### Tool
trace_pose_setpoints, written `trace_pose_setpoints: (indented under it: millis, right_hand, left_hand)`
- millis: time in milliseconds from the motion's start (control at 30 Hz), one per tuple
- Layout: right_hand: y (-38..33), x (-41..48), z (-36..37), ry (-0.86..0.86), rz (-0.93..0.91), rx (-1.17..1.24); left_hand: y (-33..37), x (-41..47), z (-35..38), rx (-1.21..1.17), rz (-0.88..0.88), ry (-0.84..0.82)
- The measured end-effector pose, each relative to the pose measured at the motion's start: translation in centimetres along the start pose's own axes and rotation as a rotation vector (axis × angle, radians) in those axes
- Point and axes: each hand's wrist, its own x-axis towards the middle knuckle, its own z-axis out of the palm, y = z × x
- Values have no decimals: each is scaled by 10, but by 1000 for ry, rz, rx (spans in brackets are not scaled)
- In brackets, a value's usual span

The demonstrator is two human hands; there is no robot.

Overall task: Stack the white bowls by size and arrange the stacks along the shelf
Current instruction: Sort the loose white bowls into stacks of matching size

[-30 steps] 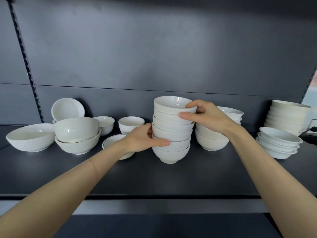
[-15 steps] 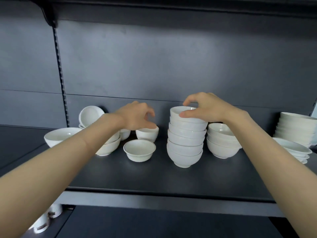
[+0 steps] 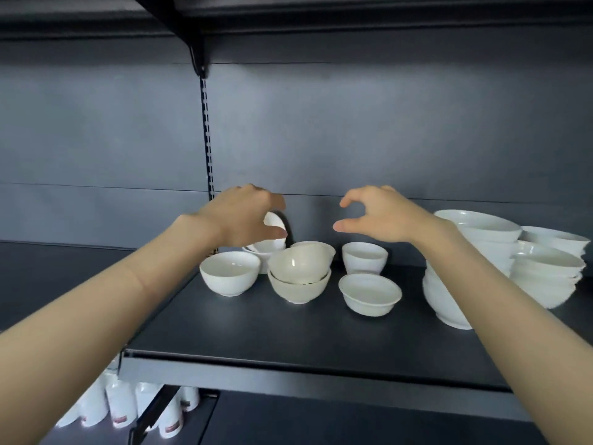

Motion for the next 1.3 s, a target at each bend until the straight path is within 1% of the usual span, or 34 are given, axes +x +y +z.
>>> trace_pose_setpoints:
  millis: [167,433,633,700,800,1000,1167,1300]
  right_hand:
    - [-27,11,42,-22,64,44]
    - [-36,23,75,-103,212,77]
    - [-26,26,89,-144,249,112]
    - [-22,28,95,-128,236,166]
    - [-19,30,100,-89,209,228]
    - [-7,33,106,-67,183,234]
    - [9,23,112,48,200,409]
    - [17,15,121,77,182,578]
  left_hand:
    - [-50,-11,25,-34,10,-51]
    - [-87,-22,73,-272,29,-83]
    - [-77,-21,105,-422,-2,-142]
    - [-72,-19,110,-442,-1,-154]
    - [-62,-18,123,-545,-16,-132]
    - [-43,-18,154,-715,-98,-137]
    - [-38,-9,180,-891,-184,-172]
    - [-35,0,197,-1095,-234,-177]
